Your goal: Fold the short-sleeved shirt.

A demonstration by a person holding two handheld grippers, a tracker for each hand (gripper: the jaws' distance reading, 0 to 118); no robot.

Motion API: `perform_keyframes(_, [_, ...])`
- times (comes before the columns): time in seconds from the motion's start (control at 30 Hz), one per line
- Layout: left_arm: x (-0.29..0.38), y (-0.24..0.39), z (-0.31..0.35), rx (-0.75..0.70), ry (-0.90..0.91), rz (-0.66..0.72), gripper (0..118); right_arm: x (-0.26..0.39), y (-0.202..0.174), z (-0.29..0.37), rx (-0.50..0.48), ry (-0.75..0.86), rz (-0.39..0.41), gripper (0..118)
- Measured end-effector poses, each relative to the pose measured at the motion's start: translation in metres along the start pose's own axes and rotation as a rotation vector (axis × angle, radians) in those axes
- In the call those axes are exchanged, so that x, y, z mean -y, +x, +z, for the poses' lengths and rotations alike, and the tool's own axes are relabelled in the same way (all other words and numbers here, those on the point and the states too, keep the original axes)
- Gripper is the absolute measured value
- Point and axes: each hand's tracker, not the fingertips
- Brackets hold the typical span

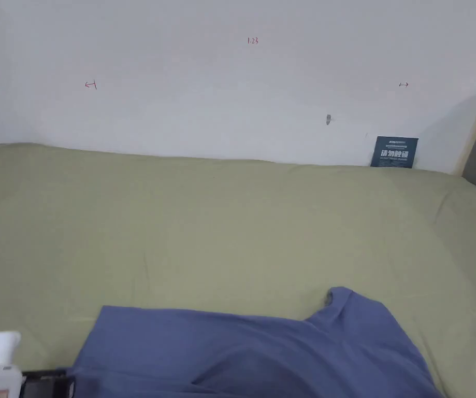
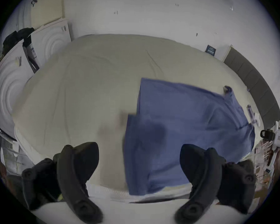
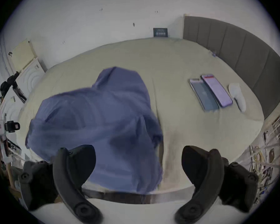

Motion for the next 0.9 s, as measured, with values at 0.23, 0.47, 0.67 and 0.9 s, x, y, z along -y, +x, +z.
perform_keyframes(0.23, [-0.080, 0.033, -0.073, 0.032, 0.016, -0.039, 0, -0.057, -0.020, -0.043, 0.032, 0.058, -0.001, 0])
perform_keyframes(0.47, [-0.119, 0.045, -0.160, -0.067, -0.055, -0.074, 115, -0.078, -0.019, -0.089, 0.042, 0.019, 0.039, 0])
perform_keyframes(0.67, [-0.115, 0.055, -0.189, -0.082, -0.141, -0.101, 79, -0.092, -0.016, -0.119, 0.053, -0.025, 0.060, 0])
perform_keyframes(0.9, [-0.108, 0.058, -0.174, -0.033, -0.093, -0.116, 4, -0.118, -0.014, -0.149, 0.031, -0.069, 0.069, 101])
